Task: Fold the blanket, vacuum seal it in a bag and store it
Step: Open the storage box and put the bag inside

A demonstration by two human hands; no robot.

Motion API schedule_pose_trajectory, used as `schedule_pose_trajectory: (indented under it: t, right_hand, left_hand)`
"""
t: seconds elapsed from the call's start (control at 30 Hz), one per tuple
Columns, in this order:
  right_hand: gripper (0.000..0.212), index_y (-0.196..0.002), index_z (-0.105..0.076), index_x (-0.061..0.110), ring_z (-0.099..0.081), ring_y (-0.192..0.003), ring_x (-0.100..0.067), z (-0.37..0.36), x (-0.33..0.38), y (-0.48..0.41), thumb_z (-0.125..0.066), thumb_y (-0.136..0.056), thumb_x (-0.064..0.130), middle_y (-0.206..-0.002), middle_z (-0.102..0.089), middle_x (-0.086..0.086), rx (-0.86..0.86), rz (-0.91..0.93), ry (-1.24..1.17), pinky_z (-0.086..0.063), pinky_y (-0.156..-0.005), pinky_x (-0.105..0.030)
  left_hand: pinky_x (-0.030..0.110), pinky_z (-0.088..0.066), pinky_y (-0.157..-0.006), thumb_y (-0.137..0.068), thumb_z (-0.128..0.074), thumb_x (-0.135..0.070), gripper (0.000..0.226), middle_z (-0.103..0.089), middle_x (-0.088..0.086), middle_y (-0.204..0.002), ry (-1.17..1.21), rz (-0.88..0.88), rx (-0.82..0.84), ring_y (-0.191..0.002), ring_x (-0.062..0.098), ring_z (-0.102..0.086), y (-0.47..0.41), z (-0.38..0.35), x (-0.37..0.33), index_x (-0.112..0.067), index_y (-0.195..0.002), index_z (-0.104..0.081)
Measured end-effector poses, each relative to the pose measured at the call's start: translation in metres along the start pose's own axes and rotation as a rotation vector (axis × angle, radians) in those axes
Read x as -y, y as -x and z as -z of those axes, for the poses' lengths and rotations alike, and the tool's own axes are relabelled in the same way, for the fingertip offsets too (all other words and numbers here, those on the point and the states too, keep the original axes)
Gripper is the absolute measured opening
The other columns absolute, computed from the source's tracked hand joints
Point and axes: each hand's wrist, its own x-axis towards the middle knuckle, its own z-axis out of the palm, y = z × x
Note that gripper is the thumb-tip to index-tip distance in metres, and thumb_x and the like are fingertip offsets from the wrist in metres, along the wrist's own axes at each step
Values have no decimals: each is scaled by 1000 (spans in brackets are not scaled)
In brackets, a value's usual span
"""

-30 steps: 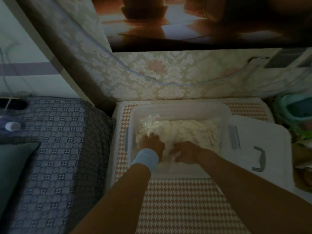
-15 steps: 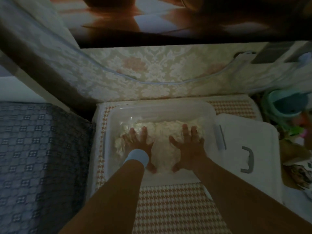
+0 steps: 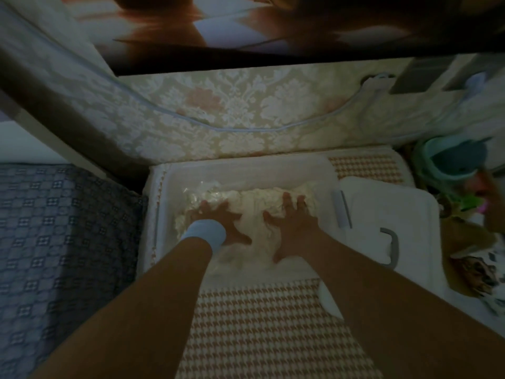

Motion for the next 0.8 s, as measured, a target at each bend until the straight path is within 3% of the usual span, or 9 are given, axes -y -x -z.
schedule_pose_trajectory:
  t: [0.07,0.13,0.27,0.37,0.47,0.63,0.8]
  right_hand:
    - [110,-154,-8,48,27,-146,-40,10,-4,11,-78,-70,62,-159,34,-4,36,33,-67,-16,-116,-66]
    - [83,-155,-18,40,14,-151,-33,17,-13,27,-67,-88,50,-165,18,-2,-18,101,-179,-11,-121,-54]
    - [50,-149,-41,24,-20,-149,-23,27,-38,72,-54,-100,24,-163,-21,-5,-353,248,-401,-17,-118,-31]
    - [36,-128,-65,17,-49,-127,-31,26,-73,104,-58,-93,12,-138,-56,-11,-616,243,-514,-37,-106,-37]
    - [29,-117,-69,16,-55,-114,-30,2,-132,128,-58,-92,10,-123,-63,-9,-759,90,-646,-46,-97,-45]
    - [36,-132,-56,26,-47,-127,-20,-70,-224,157,-51,-97,18,-139,-50,0,-545,-228,-664,-39,-108,-34]
    - [50,-147,-41,23,-49,-127,-23,-144,-270,169,-52,-98,21,-148,-43,-6,-353,-391,-833,-42,-105,-33]
  left_hand:
    - [53,-11,-118,-75,-52,-78,92,0,-5,-162,81,-10,-87,-148,28,-6,16,13,-3,-40,-151,-16]
    - [50,-16,-116,-76,-51,-75,90,-4,-5,-161,64,-27,-255,-147,26,-13,33,19,-15,-37,-150,-16]
    - [42,-30,-109,-84,-54,-55,67,-31,-1,-150,59,-250,-550,-135,24,-33,62,29,-67,-30,-143,-34]
    - [37,-38,-99,-85,-56,-40,46,-47,0,-129,165,-373,-630,-120,24,-44,81,41,-121,-26,-129,-48]
    - [37,-38,-95,-87,-54,-34,37,-51,1,-121,176,-479,-695,-114,25,-47,93,51,-180,-22,-122,-53]
    - [39,-39,-97,-92,-49,-34,33,-49,3,-125,77,-663,-634,-114,26,-47,94,41,-272,-22,-123,-52]
    - [45,-34,-107,-93,-47,-43,51,-33,4,-145,-85,-603,-246,-130,29,-35,68,-10,-344,-29,-141,-37]
